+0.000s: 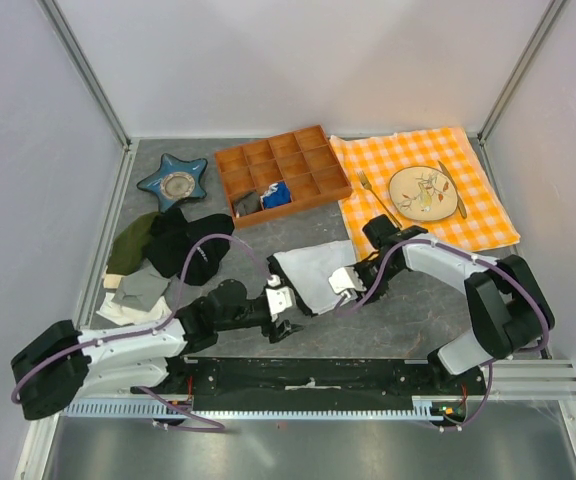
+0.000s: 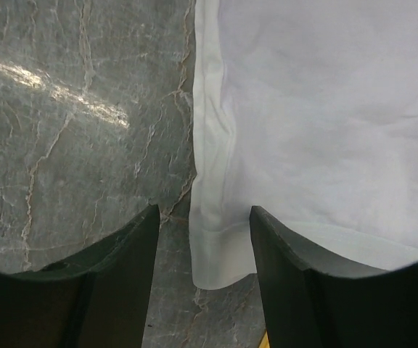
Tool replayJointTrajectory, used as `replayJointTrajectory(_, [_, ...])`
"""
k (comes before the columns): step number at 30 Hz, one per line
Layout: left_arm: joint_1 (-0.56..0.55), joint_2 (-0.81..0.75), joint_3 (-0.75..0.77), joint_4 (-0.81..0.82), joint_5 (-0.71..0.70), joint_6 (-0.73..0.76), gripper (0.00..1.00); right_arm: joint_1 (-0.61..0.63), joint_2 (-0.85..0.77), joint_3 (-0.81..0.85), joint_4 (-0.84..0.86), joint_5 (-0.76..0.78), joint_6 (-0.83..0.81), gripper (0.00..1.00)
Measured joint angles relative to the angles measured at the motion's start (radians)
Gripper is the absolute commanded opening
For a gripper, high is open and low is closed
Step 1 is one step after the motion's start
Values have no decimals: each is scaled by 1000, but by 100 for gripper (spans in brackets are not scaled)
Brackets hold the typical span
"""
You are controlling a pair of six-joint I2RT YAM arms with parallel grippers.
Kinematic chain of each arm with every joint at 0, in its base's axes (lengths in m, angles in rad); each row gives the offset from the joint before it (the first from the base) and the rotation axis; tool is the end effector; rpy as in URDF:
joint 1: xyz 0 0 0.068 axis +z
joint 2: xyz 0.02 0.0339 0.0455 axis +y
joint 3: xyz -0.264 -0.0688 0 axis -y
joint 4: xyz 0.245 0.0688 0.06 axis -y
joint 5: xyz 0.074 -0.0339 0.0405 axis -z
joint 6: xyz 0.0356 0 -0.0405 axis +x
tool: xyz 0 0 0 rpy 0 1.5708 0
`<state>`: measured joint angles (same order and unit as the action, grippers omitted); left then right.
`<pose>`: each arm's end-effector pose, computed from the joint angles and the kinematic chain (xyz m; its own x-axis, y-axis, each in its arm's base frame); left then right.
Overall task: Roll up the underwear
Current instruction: Fold the underwear at the center of the board.
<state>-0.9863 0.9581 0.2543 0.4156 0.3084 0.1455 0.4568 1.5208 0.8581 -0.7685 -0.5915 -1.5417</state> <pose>0.0998 -0.1705 0.1860 -0.0167 0.2756 -0.9611 0.9679 0.2457 0.0536 0.2168 0.1286 0.1712 0.4097 -0.7232 -0.5560 -0.9010 -0.4159 -0.1230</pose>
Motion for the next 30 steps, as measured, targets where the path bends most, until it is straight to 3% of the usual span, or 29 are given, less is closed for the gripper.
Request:
replayJointTrajectory(7, [-99, 227, 59, 19, -102, 137, 75, 18, 11, -48, 61, 45, 11, 48])
replayJointTrajectory(14, [-122, 446, 120, 90, -194, 205, 72, 18, 0, -62, 70, 43, 40, 36])
replayJointTrajectory(23, [-143, 553, 149, 173, -214, 209, 66, 18, -5, -71, 74, 38, 89, 27])
replayJointTrajectory(30, [-199, 591, 149, 228, -224, 189, 49, 18, -18, -84, 80, 35, 109, 22])
